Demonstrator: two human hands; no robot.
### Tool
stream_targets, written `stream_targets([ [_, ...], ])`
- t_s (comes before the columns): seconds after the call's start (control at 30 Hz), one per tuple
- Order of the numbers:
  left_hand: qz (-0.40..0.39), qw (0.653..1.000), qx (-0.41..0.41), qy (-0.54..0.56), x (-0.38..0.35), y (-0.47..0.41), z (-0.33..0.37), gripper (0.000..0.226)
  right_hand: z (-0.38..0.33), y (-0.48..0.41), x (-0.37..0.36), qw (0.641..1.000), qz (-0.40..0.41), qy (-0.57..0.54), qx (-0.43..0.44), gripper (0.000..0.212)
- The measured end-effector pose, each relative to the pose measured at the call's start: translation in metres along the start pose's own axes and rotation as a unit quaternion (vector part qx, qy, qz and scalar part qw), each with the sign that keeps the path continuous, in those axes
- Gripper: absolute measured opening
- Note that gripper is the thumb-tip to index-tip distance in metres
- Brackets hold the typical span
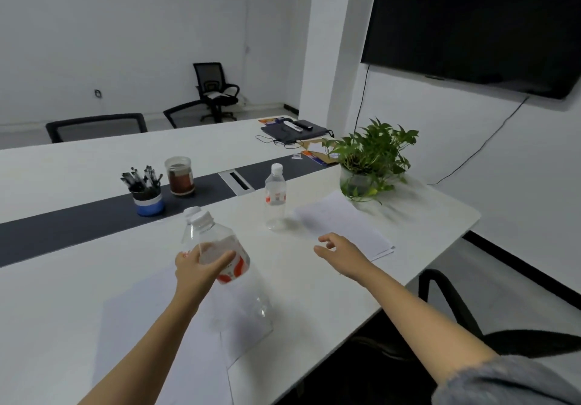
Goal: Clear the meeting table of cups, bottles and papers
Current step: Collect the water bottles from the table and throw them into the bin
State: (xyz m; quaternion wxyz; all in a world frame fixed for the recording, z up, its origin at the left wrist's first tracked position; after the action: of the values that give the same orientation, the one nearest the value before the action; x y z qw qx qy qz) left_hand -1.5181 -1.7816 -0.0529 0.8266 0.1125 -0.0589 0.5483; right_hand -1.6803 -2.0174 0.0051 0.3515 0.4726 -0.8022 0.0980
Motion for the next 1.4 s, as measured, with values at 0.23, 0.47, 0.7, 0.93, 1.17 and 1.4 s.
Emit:
stream_targets([
  [0.23, 0.082, 0.997, 0.002, -0.006, 0.01, -0.022, 0.012, 0.096, -0.01, -0.071, -0.018, 0.999, -0.006, 0.042, 0.015, 0.047],
  [0.47, 0.175, 0.984, 0.021, 0.012, 0.011, -0.03, 0.019, 0.092, -0.046, -0.169, -0.012, 0.988, 0.006, 0.119, 0.099, 0.045],
  [0.7, 0.306, 0.95, 0.053, 0.035, 0.02, -0.028, -0.006, 0.114, -0.073, -0.249, 0.005, 0.947, 0.038, 0.25, 0.198, 0.051],
  [0.93, 0.4, 0.915, 0.049, 0.014, 0.042, 0.0, -0.013, 0.105, -0.075, -0.289, -0.003, 0.935, -0.034, 0.288, 0.206, 0.04],
  [1.17, 0.45, 0.891, 0.058, 0.002, 0.069, 0.054, -0.018, 0.095, -0.106, -0.233, -0.048, 0.923, -0.037, 0.254, 0.287, 0.025],
  [1.4, 0.531, 0.845, 0.043, -0.05, 0.122, 0.174, -0.012, 0.092, -0.2, -0.06, -0.128, 0.861, -0.158, 0.135, 0.464, 0.054],
])
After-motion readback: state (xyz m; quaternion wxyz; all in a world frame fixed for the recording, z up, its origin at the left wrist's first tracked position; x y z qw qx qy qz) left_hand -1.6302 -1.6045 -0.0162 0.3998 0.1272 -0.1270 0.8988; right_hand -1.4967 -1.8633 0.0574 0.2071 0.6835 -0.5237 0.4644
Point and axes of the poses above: each hand's wrist, its own y-axis away from the middle knuckle, its own x-axis out of the back of the hand, z = x × y, the point moved 2 cm from there along -y, towards the middle knuckle, and after that the axes turned 3 degrees about x, right-handed, at the moved point
